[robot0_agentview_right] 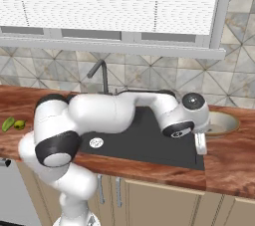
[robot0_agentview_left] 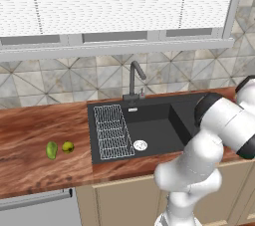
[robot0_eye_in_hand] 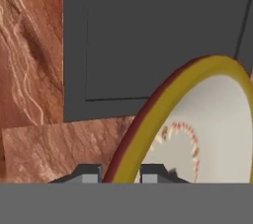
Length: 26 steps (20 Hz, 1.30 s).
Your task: Remove the mango and pear from the sink. Then move the bowl and cup from the counter to the sink for washing.
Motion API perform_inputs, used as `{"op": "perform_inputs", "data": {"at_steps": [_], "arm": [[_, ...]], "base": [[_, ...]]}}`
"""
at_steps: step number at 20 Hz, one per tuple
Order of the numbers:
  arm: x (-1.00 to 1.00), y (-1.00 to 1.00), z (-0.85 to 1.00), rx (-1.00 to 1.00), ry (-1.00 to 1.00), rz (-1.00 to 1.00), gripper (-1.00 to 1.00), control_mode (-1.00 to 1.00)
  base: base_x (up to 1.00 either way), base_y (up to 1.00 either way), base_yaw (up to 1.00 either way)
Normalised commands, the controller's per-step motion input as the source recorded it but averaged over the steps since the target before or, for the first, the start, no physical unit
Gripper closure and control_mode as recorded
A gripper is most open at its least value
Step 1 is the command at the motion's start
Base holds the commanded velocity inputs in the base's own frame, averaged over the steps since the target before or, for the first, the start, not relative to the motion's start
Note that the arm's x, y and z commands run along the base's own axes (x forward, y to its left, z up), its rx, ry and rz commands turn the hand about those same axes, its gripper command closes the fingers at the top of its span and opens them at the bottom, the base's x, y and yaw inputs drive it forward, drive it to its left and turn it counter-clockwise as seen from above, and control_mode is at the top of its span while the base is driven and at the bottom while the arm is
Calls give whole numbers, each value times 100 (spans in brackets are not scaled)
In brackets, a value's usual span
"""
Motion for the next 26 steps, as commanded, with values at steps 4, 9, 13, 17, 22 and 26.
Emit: {"op": "perform_inputs", "data": {"at_steps": [4,9,13,17,22,26], "arm": [[-10,40,23,0,9,7,100,-100],[-7,42,23,0,5,4,100,-100],[-7,42,18,0,0,1,100,-100],[-5,43,15,1,0,0,100,-100],[0,42,6,0,0,0,100,-100],[0,41,2,4,0,0,100,-100]], "base": [[0,0,0],[0,0,0],[0,0,0],[0,0,0],[0,0,0],[0,0,0]]}}
